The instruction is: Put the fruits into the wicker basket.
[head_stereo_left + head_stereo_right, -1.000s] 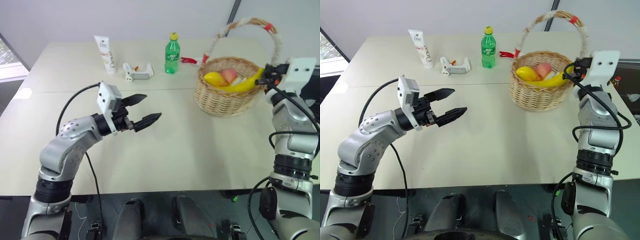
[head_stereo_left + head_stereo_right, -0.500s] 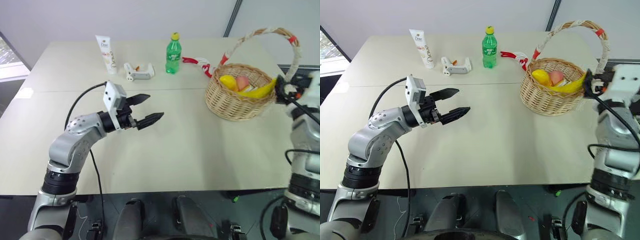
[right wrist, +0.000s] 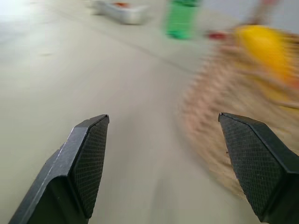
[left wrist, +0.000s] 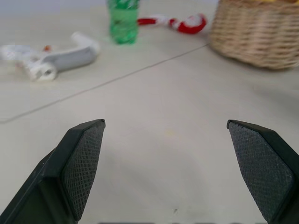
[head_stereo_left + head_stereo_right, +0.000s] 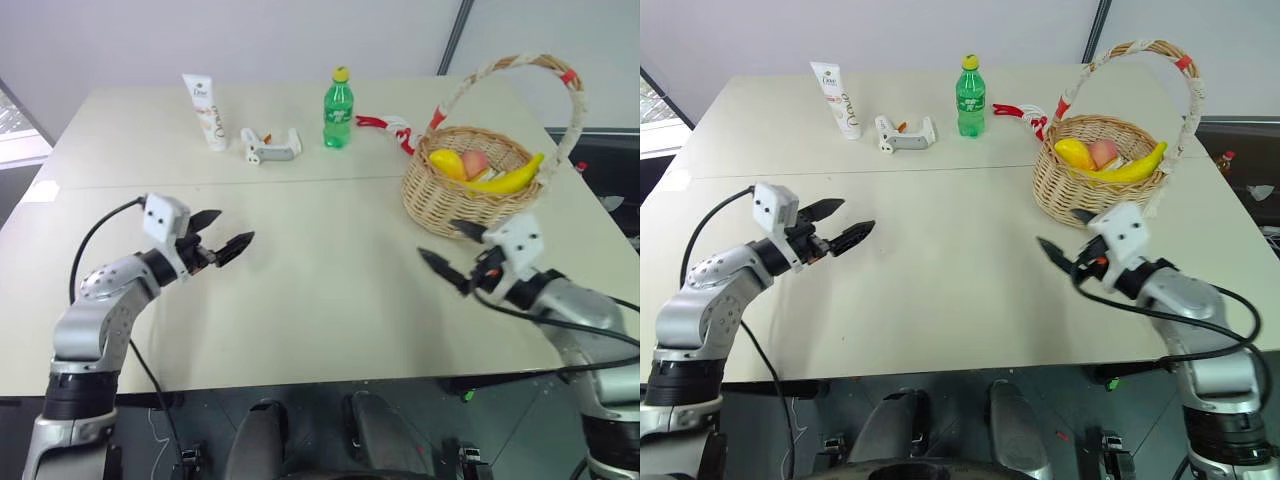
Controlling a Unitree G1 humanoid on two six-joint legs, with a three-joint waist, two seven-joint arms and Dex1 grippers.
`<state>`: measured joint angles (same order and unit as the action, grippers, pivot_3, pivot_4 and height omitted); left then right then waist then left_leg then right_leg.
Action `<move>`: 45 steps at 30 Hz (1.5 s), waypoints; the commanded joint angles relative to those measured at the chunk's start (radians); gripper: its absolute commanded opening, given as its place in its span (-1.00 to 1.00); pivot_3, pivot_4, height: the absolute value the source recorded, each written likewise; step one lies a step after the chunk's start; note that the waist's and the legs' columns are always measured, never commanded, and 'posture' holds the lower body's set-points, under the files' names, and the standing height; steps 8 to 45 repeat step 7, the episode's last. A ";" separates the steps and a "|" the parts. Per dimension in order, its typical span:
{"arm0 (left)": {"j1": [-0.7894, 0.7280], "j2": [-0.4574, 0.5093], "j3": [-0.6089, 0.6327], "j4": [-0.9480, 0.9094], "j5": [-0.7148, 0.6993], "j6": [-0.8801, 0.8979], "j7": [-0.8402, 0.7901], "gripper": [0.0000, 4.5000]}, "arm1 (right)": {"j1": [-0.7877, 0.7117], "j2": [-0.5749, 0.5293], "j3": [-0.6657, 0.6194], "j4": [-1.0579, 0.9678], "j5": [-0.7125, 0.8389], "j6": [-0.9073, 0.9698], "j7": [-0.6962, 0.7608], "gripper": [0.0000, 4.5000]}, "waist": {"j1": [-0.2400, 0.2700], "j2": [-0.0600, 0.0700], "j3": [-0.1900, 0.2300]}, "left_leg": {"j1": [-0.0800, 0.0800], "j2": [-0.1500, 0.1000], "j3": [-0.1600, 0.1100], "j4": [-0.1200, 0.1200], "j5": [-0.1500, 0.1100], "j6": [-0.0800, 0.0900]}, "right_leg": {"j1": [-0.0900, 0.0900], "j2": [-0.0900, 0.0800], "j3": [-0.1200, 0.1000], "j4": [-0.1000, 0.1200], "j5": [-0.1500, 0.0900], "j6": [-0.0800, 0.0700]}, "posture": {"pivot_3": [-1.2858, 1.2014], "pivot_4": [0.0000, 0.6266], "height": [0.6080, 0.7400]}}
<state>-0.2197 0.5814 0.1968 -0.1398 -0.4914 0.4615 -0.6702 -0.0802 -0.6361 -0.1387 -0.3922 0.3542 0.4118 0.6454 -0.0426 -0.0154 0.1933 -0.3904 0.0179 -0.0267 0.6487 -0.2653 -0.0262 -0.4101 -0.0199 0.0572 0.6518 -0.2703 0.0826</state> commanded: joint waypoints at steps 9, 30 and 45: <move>0.138 -0.036 0.085 -0.097 -0.016 -0.038 0.059 1.00 | -0.118 0.038 0.093 0.155 -0.056 -0.108 0.051 0.74 | 0.021 -0.001 0.000 | -0.001 -0.002 0.000 0.000 0.000 0.000 | 0.000 -0.007 -0.003 0.000 0.000 0.000 | 0.03 -0.52 1.00; 0.138 -0.036 0.085 -0.097 -0.016 -0.038 0.059 1.00 | -0.118 0.038 0.093 0.155 -0.056 -0.108 0.051 0.74 | 0.021 -0.001 0.000 | -0.001 -0.002 0.000 0.000 0.000 0.000 | 0.000 -0.007 -0.003 0.000 0.000 0.000 | 0.03 -0.52 1.00; 0.138 -0.036 0.085 -0.097 -0.016 -0.038 0.059 1.00 | -0.118 0.038 0.093 0.155 -0.056 -0.108 0.051 0.74 | 0.021 -0.001 0.000 | -0.001 -0.002 0.000 0.000 0.000 0.000 | 0.000 -0.007 -0.003 0.000 0.000 0.000 | 0.03 -0.52 1.00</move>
